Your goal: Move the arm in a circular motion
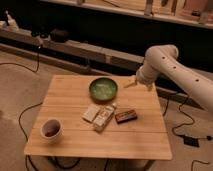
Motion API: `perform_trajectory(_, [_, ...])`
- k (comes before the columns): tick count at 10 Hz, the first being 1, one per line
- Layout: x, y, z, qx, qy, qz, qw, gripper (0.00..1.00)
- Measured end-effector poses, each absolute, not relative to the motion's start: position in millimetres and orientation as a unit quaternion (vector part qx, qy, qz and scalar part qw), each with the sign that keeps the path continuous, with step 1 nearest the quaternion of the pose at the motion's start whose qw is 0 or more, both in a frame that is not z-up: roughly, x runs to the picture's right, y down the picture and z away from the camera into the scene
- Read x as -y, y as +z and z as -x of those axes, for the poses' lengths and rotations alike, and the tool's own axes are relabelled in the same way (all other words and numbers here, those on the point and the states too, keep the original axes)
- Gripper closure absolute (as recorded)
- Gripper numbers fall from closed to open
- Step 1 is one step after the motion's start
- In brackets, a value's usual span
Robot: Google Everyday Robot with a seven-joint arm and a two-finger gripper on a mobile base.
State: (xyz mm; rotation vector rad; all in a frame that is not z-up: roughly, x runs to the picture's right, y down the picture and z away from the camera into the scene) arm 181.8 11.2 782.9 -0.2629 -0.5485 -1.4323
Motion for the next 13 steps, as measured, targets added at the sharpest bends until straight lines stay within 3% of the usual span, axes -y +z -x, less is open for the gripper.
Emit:
perform_trajectory(3, [-39.2,767.6,-141.9,0.276,-0.685,0.109,0.665,0.20])
perform_trajectory(7, [-89.6,693.9,-112.3,0.303,-0.750,0.090,0.581,0.20])
perform_trajectory(11, [-139.1,653.5,-166.9,0.278,-0.768,0.145,0.558,0.20])
perform_trajectory(13, [-130.9,653.9,-228.0,0.231,-0.752,0.181,0.591,0.20])
